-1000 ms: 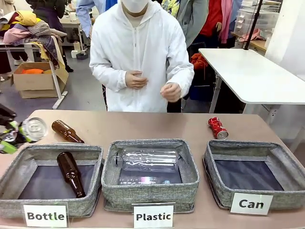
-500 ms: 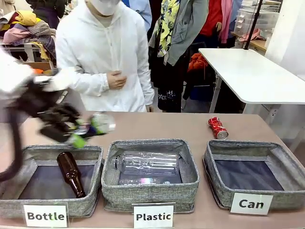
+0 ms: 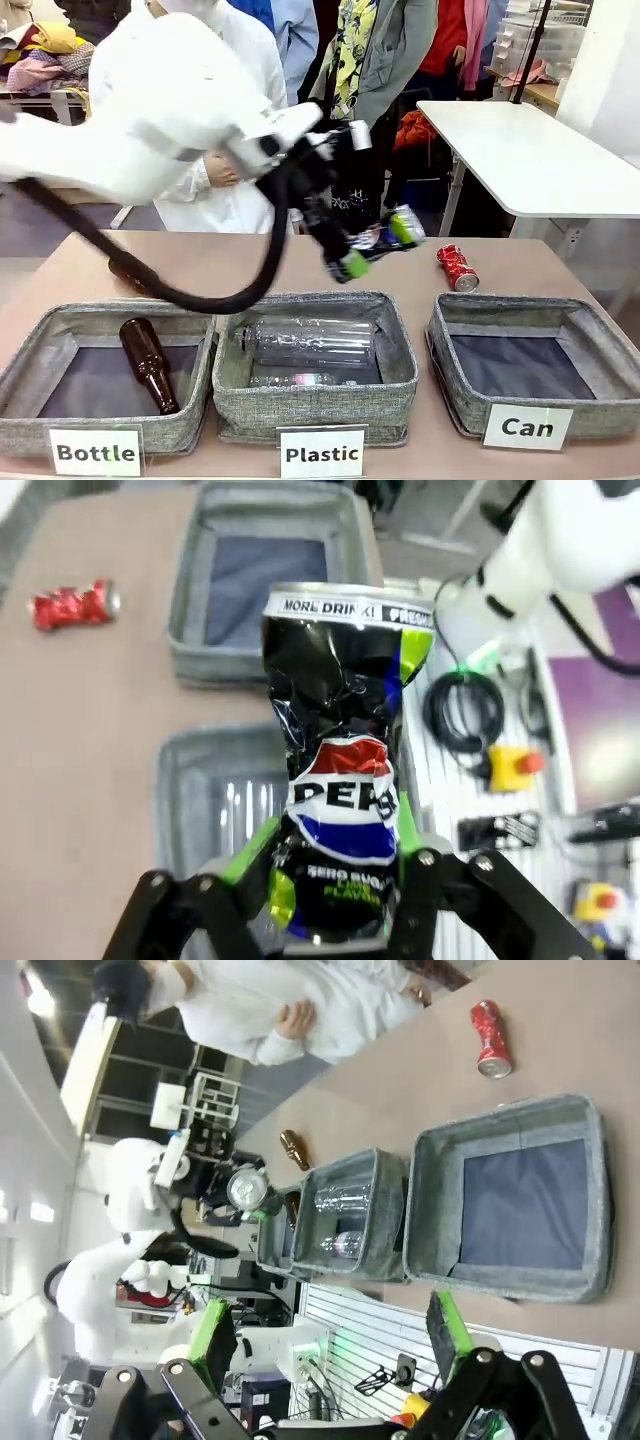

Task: Sort the can waste into the basket.
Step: Pick up the can waste from the table and place it in the right Fabric basket.

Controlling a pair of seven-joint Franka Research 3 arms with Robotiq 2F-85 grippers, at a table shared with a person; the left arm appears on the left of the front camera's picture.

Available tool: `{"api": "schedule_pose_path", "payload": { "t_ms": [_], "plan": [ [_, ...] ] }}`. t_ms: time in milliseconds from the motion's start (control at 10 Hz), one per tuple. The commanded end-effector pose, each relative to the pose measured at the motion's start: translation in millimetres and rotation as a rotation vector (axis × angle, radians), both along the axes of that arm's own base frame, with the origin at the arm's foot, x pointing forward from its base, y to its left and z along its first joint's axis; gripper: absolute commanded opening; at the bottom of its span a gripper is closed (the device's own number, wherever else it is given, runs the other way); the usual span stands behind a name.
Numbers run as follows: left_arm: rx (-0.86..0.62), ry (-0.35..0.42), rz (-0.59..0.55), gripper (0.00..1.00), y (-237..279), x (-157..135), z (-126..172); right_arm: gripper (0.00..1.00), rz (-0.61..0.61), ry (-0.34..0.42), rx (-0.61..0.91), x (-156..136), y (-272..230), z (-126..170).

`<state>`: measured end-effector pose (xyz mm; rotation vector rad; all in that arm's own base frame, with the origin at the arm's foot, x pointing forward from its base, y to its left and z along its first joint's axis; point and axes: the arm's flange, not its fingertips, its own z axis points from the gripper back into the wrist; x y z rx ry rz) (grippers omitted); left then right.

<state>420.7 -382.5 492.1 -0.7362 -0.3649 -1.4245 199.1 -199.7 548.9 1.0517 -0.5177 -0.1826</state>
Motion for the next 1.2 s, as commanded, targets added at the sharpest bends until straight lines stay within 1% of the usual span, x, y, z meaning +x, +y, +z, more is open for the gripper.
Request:
{"api": "schedule_pose_path", "payload": {
  "t_ms": [0, 100, 200, 300, 400, 500, 600, 700, 800, 900, 1100],
  "plan": [
    [0.042, 0.057, 0.032, 0.5, -65, 24, -4, 1.0, 0.019, 0.001, -0.021, -6, -18, -3],
    [0.058, 0.074, 0.027, 0.5, -114, 25, -18, 1.0, 0.014, -0.003, -0.033, -9, -24, -7],
    [0.091, 0.091, 0.015, 0.5, -151, 24, -30, 1.0, 0.006, -0.01, -0.023, -10, -29, -10],
    [0.112, 0.082, 0.0, 0.5, -180, 27, -39, 1.0, -0.032, -0.029, -0.013, -10, -34, -11],
    [0.111, 0.017, 0.03, 0.5, -202, 33, -44, 1.0, -0.007, -0.004, -0.007, -8, -18, -8],
    [0.115, 0.012, 0.036, 0.5, -221, 39, -50, 1.0, -0.007, -0.004, -0.007, -8, -18, -8],
    [0.125, 0.017, 0.039, 0.5, -233, 44, -54, 1.0, -0.007, -0.004, -0.007, -8, -18, -8],
    [0.133, 0.004, 0.046, 0.5, -241, 47, -58, 1.0, -0.007, -0.004, -0.007, -8, -18, -8],
    [0.161, -0.043, 0.027, 0.5, -247, 49, -61, 1.0, -0.007, -0.004, -0.007, -8, -18, -8],
    [0.171, -0.059, -0.026, 0.5, -252, 46, -64, 1.0, -0.007, -0.004, -0.007, -8, -18, -8],
    [0.174, -0.035, -0.115, 0.5, -259, 40, -67, 1.0, -0.007, -0.004, -0.007, -8, -18, -8]
  ]
}}
